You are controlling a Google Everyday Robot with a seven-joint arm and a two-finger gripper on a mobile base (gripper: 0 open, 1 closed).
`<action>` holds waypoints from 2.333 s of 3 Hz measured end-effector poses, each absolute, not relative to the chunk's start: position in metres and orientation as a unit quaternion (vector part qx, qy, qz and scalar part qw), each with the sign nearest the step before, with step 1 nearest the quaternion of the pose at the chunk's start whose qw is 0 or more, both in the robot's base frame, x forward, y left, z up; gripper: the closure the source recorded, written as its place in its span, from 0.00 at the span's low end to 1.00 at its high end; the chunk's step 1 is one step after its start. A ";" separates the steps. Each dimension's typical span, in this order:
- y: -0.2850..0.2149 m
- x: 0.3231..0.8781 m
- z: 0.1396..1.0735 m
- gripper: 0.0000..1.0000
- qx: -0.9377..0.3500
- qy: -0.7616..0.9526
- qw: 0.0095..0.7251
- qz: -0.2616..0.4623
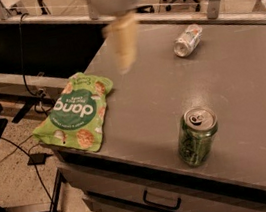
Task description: Move green rice chip bag near green can
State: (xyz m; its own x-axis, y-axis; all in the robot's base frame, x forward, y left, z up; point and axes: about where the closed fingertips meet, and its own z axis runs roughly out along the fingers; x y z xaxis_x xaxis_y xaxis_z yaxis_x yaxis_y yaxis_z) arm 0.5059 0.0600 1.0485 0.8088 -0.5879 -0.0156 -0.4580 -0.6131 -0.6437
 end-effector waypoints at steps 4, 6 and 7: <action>0.159 0.455 1.057 0.00 -0.933 0.153 0.306 -0.112; 0.143 0.514 0.946 0.00 -0.957 0.174 0.228 -0.051; 0.136 0.532 0.916 0.00 -0.962 0.174 0.203 -0.051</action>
Offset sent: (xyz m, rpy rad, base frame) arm -0.0744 0.0969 0.0384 -0.0248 -0.1387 0.1802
